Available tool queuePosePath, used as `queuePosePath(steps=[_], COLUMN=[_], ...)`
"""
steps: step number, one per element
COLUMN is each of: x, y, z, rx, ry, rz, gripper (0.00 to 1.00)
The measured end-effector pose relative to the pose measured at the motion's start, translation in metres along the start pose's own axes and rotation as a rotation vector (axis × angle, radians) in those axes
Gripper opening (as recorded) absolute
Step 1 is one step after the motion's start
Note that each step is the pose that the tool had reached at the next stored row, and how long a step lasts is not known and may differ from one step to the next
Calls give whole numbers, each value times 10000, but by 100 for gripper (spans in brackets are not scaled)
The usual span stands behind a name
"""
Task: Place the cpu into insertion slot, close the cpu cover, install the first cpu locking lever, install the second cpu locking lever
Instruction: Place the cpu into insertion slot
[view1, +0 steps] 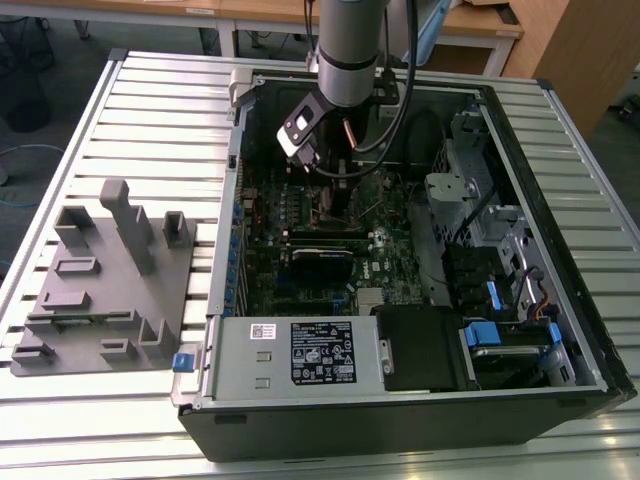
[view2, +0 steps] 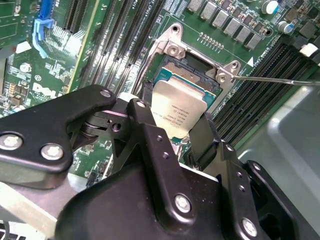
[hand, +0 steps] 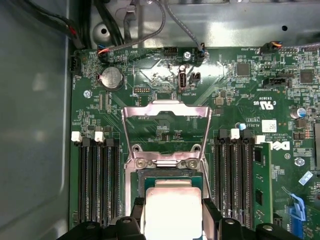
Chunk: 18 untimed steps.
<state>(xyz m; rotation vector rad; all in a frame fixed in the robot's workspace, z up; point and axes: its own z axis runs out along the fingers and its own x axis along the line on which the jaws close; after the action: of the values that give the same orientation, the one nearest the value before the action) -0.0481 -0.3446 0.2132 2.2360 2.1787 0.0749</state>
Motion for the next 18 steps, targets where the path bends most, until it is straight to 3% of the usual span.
queuePosePath(steps=[6,18], x=[14,21], y=[-7,-33], z=[76,150], rx=[0,1], ry=[0,-1], rz=[0,0], gripper=[54,54])
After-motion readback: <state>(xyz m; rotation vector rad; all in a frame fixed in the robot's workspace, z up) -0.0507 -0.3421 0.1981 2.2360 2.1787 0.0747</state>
